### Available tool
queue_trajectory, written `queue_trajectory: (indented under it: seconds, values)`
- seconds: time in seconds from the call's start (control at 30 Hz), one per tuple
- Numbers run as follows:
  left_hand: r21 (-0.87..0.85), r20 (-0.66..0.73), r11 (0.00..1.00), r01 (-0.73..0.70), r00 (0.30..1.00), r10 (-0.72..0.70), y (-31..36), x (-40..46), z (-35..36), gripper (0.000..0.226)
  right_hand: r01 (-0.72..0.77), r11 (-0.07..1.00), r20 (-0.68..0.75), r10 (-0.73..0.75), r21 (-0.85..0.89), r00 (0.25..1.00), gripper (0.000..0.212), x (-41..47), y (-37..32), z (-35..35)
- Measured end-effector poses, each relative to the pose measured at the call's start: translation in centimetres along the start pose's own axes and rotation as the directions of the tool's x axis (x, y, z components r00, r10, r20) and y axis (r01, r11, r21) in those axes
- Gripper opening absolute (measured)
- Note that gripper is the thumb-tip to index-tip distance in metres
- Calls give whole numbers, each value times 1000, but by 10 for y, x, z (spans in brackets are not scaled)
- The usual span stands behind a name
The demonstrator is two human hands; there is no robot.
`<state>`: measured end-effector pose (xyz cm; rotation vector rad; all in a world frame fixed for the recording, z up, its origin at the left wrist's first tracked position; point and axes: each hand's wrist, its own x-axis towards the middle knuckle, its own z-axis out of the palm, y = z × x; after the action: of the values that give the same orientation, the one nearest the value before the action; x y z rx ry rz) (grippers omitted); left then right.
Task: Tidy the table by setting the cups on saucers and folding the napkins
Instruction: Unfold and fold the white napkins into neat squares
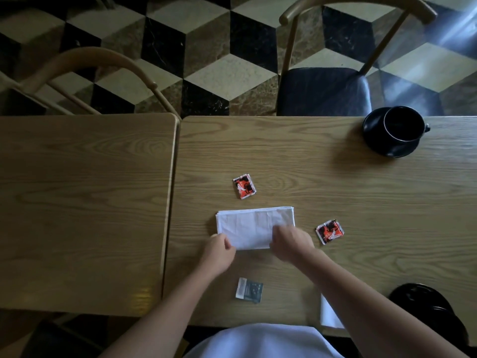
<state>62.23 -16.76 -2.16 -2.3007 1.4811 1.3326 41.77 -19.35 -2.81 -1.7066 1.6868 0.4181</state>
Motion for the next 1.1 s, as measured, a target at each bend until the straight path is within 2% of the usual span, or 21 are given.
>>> queue_trajectory:
  seconds: [0.03, 0.07, 0.1, 0.13, 0.17, 0.2, 0.23, 0.37, 0.43, 0.5, 0.6, 0.67, 0.73, 0.77, 0.83, 0.9, 0.93, 1.0, 1.07, 1.1]
  values:
    - [-220, -25, 967, 126, 991, -135, 7, -8, 5, 13, 31, 1000, -126, -31, 0, 992, 20, 6, 0, -10]
    - [-506, 62, 816, 278, 956, -287, 15, -15, 11, 12, 64, 998, -255, -69, -29, 965, 20, 14, 0, -21]
    - [-717, 263, 544, 436, 892, -368, 26, -20, 17, 11, 86, 994, -323, -104, -70, 941, 23, 21, 1, -30]
    - [-781, 467, 262, 566, 810, -355, 36, -24, 25, 12, 97, 990, -309, -125, -105, 943, 28, 28, 2, -39]
    - [-756, 605, 73, 650, 738, -299, 44, -27, 33, 15, 101, 986, -229, -130, -132, 965, 33, 33, 2, -46]
    - [-715, 682, -31, 698, 688, -248, 51, -28, 41, 15, 99, 982, -134, -121, -159, 984, 37, 37, 2, -50]
    - [-690, 717, -81, 719, 664, -214, 59, -30, 48, 13, 89, 978, -60, -102, -187, 993, 39, 40, 1, -53]
    - [-660, 746, -82, 747, 640, -181, 85, -31, 62, 10, 49, 967, 147, -12, -251, 989, 34, 39, -9, -52]
    - [-679, 728, -60, 731, 661, -185, 89, -32, 62, 14, 83, 965, 181, -38, -250, 983, 30, 30, -15, -55]
    - [-759, 650, -101, 643, 742, -161, 83, -32, 59, 32, 183, 962, 146, -155, -203, 977, 23, 15, -22, -64]
    - [-887, 445, -142, 439, 896, -8, 74, -34, 46, 32, 298, 953, 52, -295, -55, 954, 8, -15, -38, -82]
    - [-891, 336, -282, 356, 935, 116, 72, -31, 28, 26, 333, 943, -96, -329, 23, 939, 9, -35, -46, -94]
    - [-914, 208, -314, 257, 961, 181, 70, -25, 8, 24, 341, 929, -268, -296, 142, 917, 10, -49, -45, -102]
    - [-937, 154, -283, 206, 968, 197, 70, -22, -3, 34, 329, 919, -339, -245, 219, 908, 10, -54, -42, -102]
    - [-984, 61, -149, 93, 977, 203, 63, -20, -19, 49, 268, 868, -413, -81, 419, 907, 19, -62, -35, -92]
    - [-999, 13, 34, 8, 986, 169, 54, -23, -24, 41, 205, 718, -368, 76, 665, 927, 22, -66, -30, -68]
    - [-992, 28, 130, 8, 988, 149, 47, -25, -21, 36, 160, 604, -297, 133, 780, 945, 16, -66, -28, -51]
    - [-952, 119, 296, 83, 988, 104, 30, -33, -4, 25, -4, 339, -69, 203, 941, 977, 8, -67, -23, -12]
    - [-889, 247, 403, 215, 969, 28, 8, -42, 22, 18, -224, 112, 191, 248, 968, 950, 8, -72, -14, 27]
    - [-848, 306, 450, 281, 952, -18, -1, -46, 35, 16, -305, 61, 279, 270, 950, 922, 8, -76, -9, 43]
